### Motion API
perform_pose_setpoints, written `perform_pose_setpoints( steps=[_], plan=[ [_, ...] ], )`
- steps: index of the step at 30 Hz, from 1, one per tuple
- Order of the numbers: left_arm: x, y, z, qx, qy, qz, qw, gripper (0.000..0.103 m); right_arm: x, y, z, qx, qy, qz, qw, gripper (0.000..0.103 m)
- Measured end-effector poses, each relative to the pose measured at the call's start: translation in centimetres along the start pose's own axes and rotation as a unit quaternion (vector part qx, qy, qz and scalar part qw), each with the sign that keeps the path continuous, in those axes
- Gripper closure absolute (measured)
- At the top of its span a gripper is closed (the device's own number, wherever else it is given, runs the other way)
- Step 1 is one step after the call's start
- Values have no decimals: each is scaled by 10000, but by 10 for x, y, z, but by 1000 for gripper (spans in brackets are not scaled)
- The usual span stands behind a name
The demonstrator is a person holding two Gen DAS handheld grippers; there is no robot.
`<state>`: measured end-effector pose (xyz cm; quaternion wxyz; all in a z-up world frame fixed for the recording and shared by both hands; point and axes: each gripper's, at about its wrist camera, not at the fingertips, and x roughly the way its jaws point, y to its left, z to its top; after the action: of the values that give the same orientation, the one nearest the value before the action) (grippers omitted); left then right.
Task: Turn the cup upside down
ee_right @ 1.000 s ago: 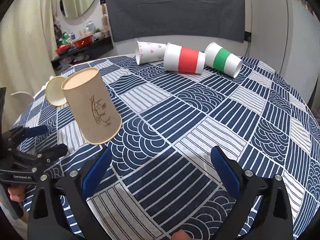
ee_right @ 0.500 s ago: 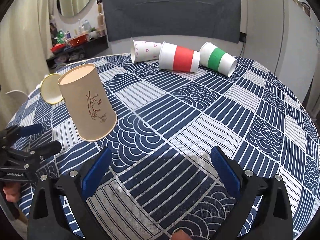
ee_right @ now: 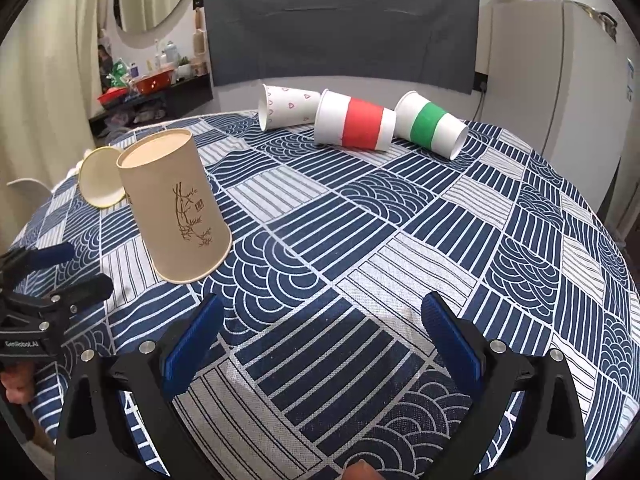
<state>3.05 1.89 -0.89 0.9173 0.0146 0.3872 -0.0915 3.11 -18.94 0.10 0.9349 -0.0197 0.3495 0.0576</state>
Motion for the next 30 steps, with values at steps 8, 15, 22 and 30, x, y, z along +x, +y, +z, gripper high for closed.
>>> perform_pose_setpoints(
  steps=[8,15,22,30],
  plan=[
    [-2,-2,-1,68,-52,73,9999,6,1,1,0,-37,25,4,10000,8],
    [1,-3,-2,117,18,112,9999,6,2,0,0,-18,60,3,10000,8],
    [0,-3,-3,95,-28,126,9999,6,2,1,0,-40,73,31,10000,8],
    [0,-5,-3,143,-14,114,9998,6,1,4,0,-108,75,-9,9999,8]
  ],
)
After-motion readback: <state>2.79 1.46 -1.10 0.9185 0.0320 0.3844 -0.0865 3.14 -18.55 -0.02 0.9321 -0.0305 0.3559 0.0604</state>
